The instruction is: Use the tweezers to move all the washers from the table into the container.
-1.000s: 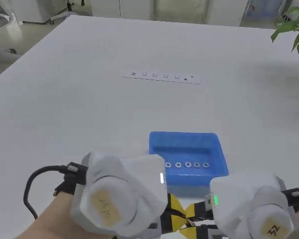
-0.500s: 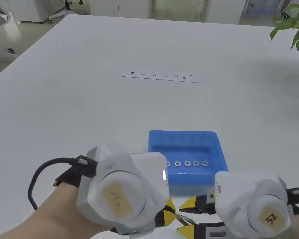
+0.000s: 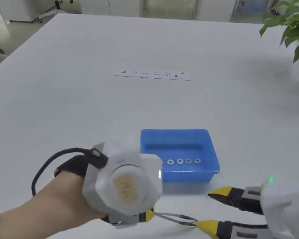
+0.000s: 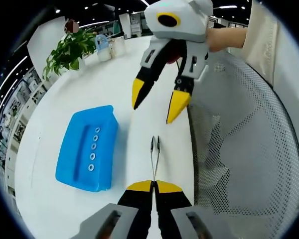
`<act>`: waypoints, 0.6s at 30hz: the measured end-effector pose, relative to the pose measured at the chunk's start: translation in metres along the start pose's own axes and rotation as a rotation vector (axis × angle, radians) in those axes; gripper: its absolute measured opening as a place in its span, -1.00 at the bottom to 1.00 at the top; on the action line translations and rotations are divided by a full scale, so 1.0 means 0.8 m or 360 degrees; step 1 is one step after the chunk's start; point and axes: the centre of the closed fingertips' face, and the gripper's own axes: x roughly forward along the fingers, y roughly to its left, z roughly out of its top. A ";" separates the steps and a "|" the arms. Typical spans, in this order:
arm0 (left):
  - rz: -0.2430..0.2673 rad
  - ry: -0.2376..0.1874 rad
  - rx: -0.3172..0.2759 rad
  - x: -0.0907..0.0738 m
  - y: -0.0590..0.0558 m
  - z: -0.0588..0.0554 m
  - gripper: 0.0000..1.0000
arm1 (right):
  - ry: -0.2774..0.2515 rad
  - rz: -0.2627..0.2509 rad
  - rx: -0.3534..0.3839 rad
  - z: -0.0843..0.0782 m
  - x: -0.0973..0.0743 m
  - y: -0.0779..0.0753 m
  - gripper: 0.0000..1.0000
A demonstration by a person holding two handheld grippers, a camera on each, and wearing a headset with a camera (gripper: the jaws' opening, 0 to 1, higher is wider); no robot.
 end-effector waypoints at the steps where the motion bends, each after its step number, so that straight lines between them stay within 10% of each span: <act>1: -0.0007 0.0021 -0.0009 0.002 0.000 -0.002 -1.00 | -0.0027 -0.0036 0.0039 0.002 -0.006 -0.006 -0.33; 11: -0.0096 0.0287 -0.0062 0.030 -0.011 -0.022 -1.00 | -0.0725 -0.0452 0.0900 0.031 -0.107 -0.084 -0.27; 18: -0.0149 0.0447 -0.0097 0.040 -0.020 -0.034 -1.00 | -0.0808 -0.0690 0.0858 0.025 -0.162 -0.098 -0.25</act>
